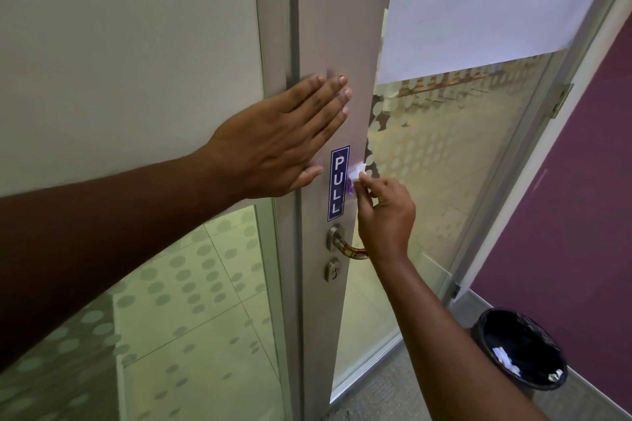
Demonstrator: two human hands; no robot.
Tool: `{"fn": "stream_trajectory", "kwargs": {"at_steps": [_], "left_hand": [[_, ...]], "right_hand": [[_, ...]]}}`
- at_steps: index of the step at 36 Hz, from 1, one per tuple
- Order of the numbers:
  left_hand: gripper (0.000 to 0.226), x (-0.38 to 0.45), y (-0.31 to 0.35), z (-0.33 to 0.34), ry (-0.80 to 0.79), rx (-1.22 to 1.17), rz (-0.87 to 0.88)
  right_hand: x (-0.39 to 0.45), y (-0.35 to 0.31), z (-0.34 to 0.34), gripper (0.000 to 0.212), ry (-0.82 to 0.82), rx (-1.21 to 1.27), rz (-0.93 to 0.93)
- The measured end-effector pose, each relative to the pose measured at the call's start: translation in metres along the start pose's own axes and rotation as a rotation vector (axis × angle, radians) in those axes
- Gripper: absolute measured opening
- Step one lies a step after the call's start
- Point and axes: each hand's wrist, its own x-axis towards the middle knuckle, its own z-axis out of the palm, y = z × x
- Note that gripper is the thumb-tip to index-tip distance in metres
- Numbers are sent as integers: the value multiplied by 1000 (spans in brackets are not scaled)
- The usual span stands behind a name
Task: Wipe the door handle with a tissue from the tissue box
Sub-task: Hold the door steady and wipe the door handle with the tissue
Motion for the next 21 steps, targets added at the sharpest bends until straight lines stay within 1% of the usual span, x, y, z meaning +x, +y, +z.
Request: {"fn": "stream_trajectory", "kwargs": {"at_steps": [4, 8, 16, 21], "left_hand": [[83, 0, 0, 2, -1, -12, 1], [84, 0, 0, 3, 13, -4, -2], [83, 0, 1, 0, -2, 7, 1], [84, -1, 0, -2, -14, -5, 0]], "right_hand": [[-20, 10, 2, 18, -83, -86, -13], [-22, 16, -4, 16, -178, -85, 58], [-3, -1, -5, 17, -109, -9, 96], [5, -8, -8, 17, -66, 21, 13]]}}
